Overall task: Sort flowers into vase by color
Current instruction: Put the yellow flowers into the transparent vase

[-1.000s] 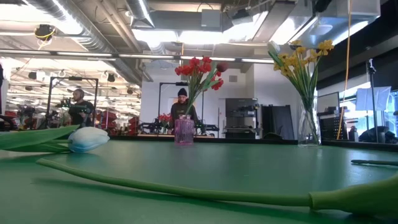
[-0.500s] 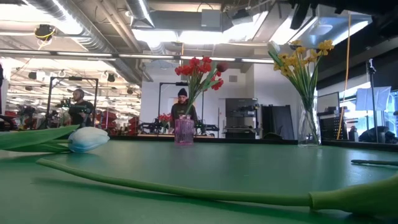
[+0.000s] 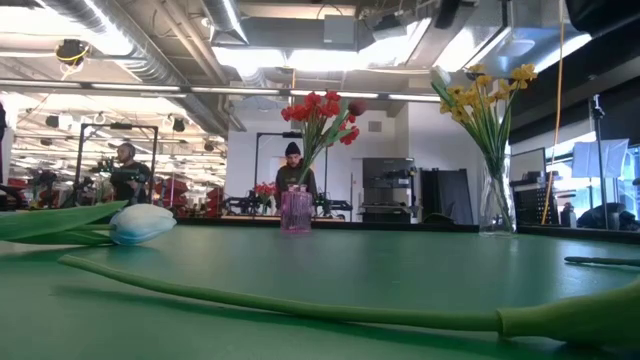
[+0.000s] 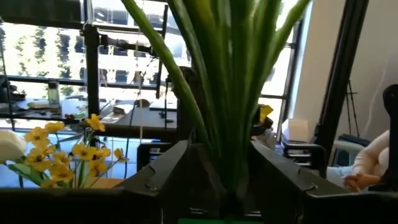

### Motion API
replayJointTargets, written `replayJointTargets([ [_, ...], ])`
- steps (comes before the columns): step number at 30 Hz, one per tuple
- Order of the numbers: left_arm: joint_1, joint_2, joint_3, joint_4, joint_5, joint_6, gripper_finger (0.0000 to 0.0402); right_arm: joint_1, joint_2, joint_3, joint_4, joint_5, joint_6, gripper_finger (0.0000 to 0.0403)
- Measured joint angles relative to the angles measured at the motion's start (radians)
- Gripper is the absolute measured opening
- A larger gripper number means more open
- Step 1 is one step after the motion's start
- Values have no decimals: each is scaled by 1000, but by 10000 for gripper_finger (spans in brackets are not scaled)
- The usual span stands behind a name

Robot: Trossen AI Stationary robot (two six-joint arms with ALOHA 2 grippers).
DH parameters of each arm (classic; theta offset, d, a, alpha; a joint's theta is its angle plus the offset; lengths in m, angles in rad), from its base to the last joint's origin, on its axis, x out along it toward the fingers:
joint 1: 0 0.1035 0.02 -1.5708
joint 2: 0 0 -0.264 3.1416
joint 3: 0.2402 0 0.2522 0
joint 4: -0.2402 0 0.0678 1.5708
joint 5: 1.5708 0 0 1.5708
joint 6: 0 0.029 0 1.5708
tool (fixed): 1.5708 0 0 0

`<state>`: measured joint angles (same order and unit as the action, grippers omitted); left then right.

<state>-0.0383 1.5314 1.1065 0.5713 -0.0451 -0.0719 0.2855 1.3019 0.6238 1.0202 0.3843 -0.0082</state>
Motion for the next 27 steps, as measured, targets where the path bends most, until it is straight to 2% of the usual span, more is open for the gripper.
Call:
replayJointTargets([
  [6, 0, 0, 0, 2, -1, 3, 159, 0, 7, 16, -41, -1, 0, 17],
  [9, 0, 0, 0, 9, -9, 3, 144, 0, 6, 16, -54, 0, 2, 17],
  [18, 0, 0, 0, 10, -20, 3, 15, 0, 6, 16, -78, 33, 3, 17],
  [23, 0, -1, 1, -30, -23, 4, 12, 2, 4, 15, -99, 50, 6, 24],
  [27, -11, -1, 2, -90, -53, 34, 8, 2, -9, 14, -166, 44, 51, 63],
])
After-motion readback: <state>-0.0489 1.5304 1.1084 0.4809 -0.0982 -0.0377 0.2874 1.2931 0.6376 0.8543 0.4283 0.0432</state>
